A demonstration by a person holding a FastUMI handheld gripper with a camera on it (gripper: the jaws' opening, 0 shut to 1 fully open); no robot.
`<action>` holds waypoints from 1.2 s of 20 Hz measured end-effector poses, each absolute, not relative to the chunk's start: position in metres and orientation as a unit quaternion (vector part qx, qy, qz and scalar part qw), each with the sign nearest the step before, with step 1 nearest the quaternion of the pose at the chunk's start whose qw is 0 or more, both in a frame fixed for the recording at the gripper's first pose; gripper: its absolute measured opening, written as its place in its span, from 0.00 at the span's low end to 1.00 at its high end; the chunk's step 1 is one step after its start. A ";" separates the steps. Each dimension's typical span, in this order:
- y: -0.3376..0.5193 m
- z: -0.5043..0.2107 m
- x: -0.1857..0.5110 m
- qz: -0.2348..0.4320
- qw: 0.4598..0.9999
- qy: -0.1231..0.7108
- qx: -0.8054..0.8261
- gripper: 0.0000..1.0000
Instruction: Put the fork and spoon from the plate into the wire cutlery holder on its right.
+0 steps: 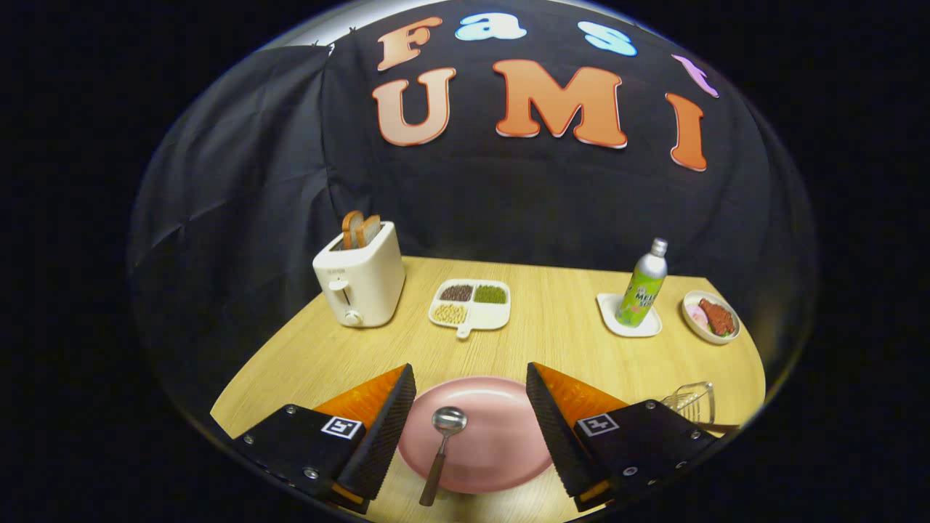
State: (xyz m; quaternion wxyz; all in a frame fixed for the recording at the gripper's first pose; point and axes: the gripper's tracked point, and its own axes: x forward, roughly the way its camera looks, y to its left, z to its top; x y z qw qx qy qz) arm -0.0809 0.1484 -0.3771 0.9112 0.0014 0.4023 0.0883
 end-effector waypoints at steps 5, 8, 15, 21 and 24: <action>0.156 -0.438 -0.122 0.089 0.867 0.490 -0.019 0.82; 0.157 -0.464 -0.149 0.096 0.824 0.558 -0.035 0.69; 0.162 -0.491 -0.170 0.088 0.771 0.630 -0.033 0.42; 0.159 -0.487 -0.168 0.070 0.768 0.637 -0.007 0.08; 0.147 -0.468 -0.157 0.063 0.787 0.613 0.010 0.06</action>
